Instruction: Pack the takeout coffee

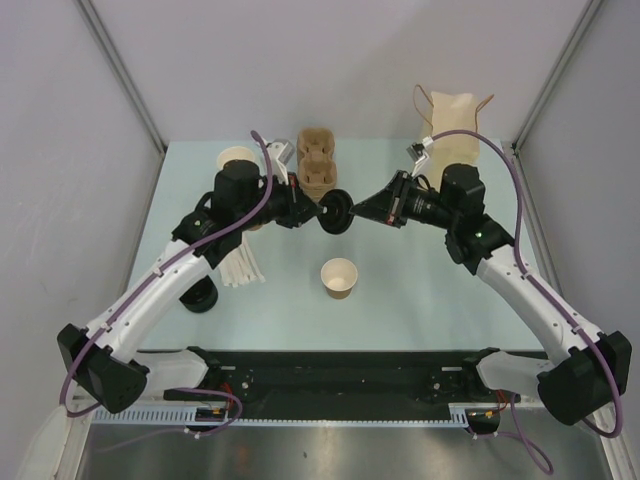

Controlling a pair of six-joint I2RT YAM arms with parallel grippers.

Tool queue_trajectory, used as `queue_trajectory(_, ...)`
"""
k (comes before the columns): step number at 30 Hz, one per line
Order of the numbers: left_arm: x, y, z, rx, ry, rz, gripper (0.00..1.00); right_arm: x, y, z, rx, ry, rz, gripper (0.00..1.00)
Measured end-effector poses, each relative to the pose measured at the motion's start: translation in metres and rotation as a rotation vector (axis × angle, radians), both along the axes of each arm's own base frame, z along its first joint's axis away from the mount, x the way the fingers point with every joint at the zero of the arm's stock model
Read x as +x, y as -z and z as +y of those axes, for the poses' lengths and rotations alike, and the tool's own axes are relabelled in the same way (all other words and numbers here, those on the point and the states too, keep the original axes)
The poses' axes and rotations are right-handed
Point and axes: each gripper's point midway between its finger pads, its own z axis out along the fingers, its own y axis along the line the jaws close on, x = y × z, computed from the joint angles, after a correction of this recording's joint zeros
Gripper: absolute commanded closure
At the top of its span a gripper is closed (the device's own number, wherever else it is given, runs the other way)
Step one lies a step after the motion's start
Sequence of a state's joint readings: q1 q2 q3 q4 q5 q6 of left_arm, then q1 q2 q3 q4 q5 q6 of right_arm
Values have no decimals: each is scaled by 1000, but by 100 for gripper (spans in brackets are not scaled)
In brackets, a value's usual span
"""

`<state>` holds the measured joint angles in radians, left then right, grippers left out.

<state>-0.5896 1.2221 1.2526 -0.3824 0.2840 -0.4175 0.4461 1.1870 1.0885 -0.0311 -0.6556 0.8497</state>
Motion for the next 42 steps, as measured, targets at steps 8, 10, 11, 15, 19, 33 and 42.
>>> queue_trajectory(8,-3,23,2,116,39,22,100,6,15,-14,-34,29,25,0)
queue_trajectory(10,-6,34,-1,183,71,22,100,13,23,-29,-68,66,29,4)
queue_trajectory(11,-9,42,-4,230,96,26,100,16,28,-39,-91,89,33,7)
queue_trajectory(15,-24,84,-11,399,181,58,100,16,46,-62,-169,126,37,22)
queue_trajectory(19,-42,131,-20,586,283,92,100,-5,78,-68,-238,67,89,38)
queue_trajectory(33,-24,167,-17,788,295,112,100,-24,135,-95,-257,59,257,42)
queue_trajectory(42,-20,172,-21,807,305,124,100,-29,136,-102,-241,76,258,41)
